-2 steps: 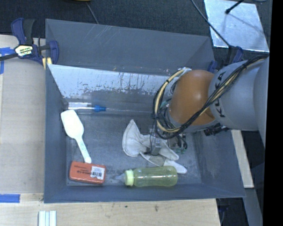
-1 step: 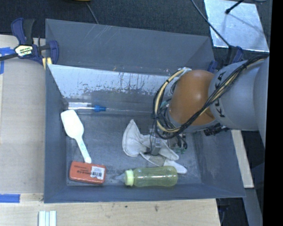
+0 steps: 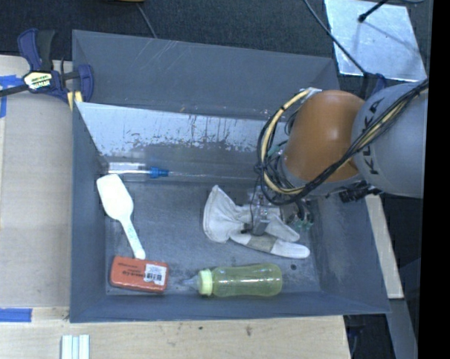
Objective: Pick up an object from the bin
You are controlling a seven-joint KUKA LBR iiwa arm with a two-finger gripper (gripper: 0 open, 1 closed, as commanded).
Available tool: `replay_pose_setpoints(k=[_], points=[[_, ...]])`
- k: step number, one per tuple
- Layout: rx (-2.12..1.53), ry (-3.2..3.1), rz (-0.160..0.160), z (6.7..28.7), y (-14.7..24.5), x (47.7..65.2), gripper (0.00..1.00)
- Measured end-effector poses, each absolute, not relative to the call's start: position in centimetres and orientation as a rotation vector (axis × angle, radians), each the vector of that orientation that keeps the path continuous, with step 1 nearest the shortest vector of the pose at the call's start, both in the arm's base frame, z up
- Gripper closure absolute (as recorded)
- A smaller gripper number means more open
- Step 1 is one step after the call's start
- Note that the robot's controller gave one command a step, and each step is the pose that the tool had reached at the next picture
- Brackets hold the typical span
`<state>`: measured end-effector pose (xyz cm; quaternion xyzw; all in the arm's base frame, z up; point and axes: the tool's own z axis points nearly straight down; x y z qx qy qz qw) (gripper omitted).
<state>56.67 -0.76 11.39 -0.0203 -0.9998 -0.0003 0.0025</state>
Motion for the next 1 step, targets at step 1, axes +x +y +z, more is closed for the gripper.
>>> replay_pose_setpoints(k=[1], points=[[-0.023, -3.151, 0.002, 30.0, -3.08, 58.99, 1.0]])
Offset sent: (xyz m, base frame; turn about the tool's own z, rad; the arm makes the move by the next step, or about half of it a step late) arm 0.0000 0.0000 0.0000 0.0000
